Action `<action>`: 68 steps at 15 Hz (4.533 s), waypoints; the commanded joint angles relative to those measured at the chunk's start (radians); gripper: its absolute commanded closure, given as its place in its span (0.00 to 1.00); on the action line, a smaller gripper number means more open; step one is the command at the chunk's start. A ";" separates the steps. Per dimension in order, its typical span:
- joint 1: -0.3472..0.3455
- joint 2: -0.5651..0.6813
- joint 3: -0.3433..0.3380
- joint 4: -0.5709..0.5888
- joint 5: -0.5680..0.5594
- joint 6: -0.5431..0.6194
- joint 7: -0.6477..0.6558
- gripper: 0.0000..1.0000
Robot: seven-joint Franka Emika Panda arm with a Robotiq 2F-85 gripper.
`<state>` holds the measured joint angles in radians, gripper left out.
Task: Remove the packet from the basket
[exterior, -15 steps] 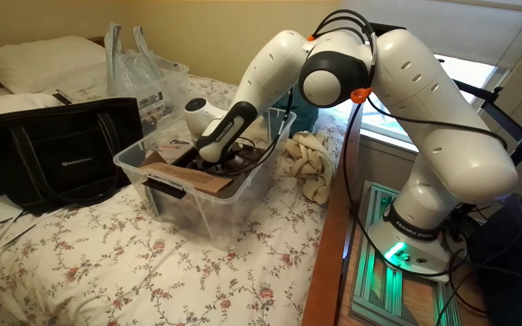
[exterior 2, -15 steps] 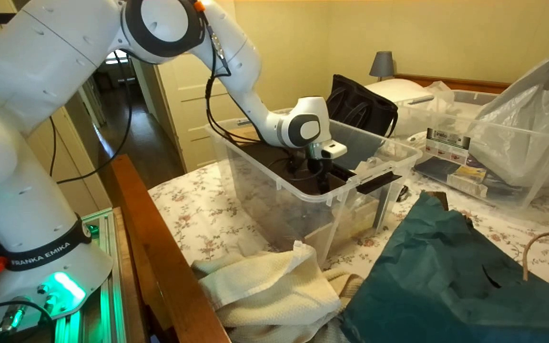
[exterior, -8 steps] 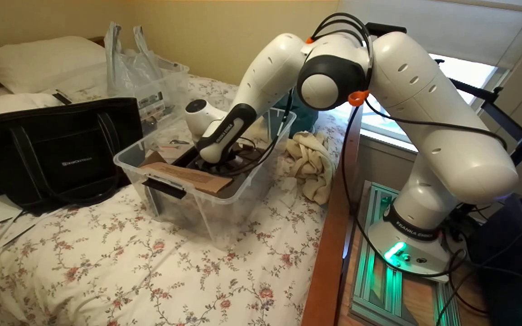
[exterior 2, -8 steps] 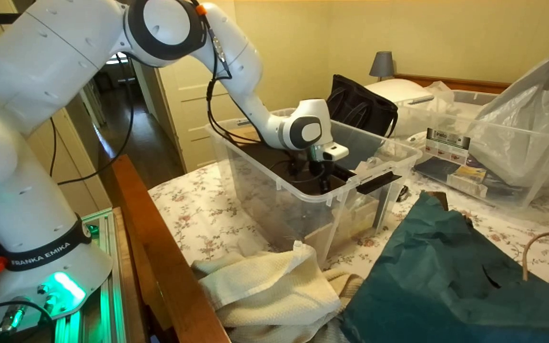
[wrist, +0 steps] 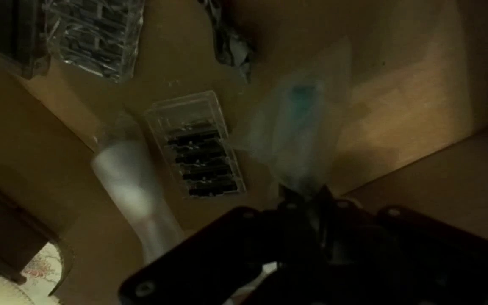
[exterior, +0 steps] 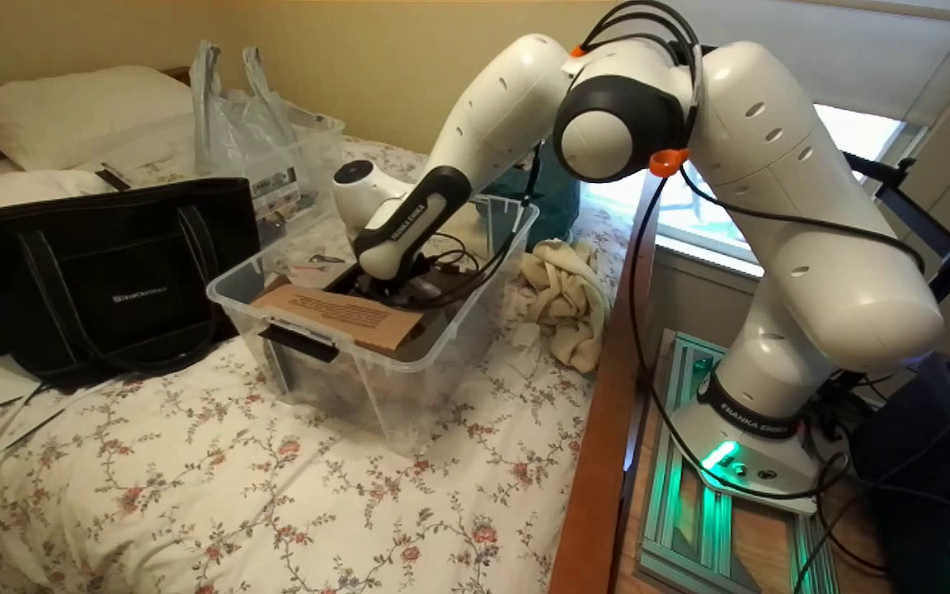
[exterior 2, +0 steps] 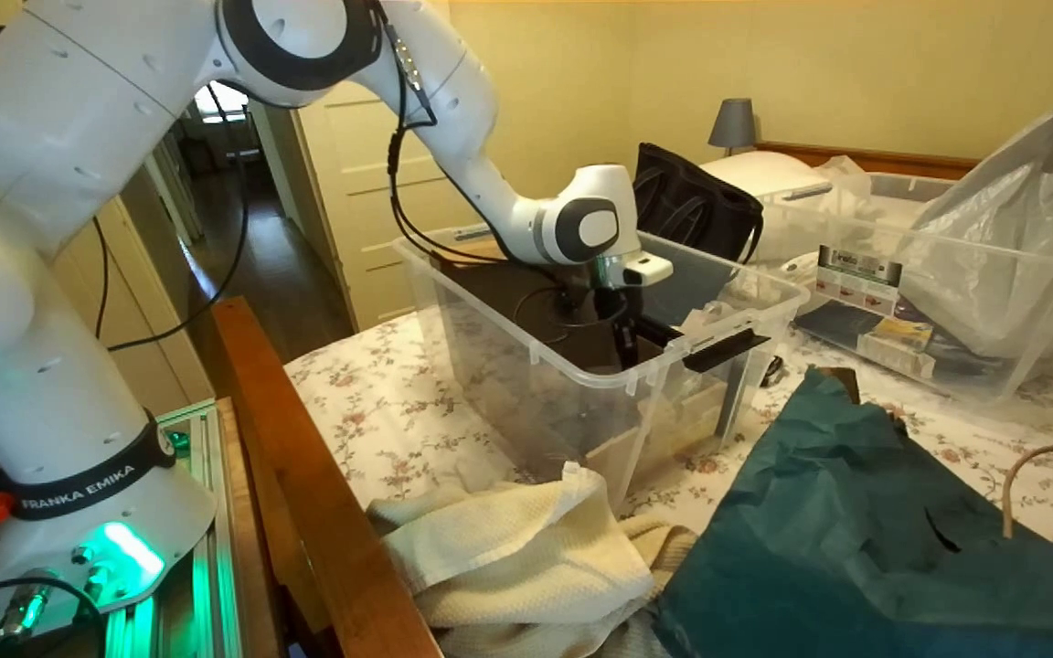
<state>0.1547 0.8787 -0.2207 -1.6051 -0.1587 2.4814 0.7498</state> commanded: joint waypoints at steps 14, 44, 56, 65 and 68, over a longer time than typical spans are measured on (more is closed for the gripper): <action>0.075 -0.405 -0.088 -0.248 -0.167 0.087 0.069 0.98; -0.031 -0.046 0.091 0.467 0.137 -0.196 0.101 0.83; -0.026 -0.054 0.093 0.460 0.116 -0.207 0.121 0.03; -0.016 -0.274 0.094 0.065 0.084 0.006 -0.102 0.00; -0.016 -0.349 0.106 -0.075 0.094 0.088 -0.193 0.00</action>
<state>0.1354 0.6495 -0.1313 -1.4838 -0.0554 2.4816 0.6308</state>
